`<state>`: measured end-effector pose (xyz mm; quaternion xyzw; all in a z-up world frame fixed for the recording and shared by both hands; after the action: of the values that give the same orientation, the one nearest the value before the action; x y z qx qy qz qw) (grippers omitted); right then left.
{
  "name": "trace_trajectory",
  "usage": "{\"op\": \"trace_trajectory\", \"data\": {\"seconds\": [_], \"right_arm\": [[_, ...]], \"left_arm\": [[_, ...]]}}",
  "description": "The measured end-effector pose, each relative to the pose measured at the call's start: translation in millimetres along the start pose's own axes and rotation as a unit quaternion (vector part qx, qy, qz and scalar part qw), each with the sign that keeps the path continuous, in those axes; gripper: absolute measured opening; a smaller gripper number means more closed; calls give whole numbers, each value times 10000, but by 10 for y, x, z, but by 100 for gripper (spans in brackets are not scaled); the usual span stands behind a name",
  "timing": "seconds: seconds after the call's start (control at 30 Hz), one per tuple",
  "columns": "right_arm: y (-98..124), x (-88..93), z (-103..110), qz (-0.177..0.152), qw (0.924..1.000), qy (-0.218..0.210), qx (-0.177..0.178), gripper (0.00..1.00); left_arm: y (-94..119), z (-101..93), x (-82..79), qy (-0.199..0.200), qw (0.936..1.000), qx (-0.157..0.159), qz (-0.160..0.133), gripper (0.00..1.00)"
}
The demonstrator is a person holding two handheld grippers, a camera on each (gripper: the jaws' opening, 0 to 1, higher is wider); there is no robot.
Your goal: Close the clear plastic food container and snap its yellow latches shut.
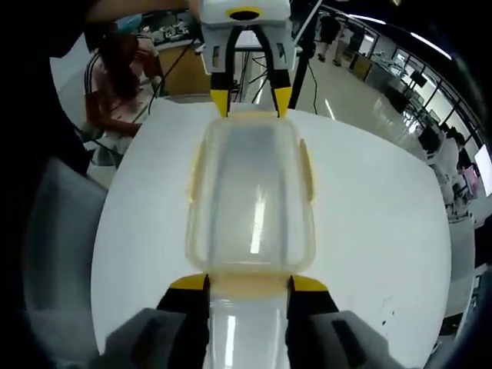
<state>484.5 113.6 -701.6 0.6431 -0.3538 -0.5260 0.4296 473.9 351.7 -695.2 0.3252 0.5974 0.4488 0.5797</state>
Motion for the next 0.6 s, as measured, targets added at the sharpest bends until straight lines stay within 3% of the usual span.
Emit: {"op": "trace_trajectory", "data": {"seconds": [0.6], "right_arm": [[190, 120, 8, -89, 9999, 101, 69, 36]], "left_arm": [[43, -74, -186, 118, 9998, -153, -57, 36]]}}
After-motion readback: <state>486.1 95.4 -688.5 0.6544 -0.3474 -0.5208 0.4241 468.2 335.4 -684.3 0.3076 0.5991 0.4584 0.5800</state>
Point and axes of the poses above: the point that each gripper's makers call its tool centre point, and the gripper's own axes: y roughly backward along the fingers, z roughly to its left, x roughly out of its underside, the point moved 10 cm from there along y, roughly backward along the fingers, and after that the axes turned 6 degrees about y, right-handed, at the moved point
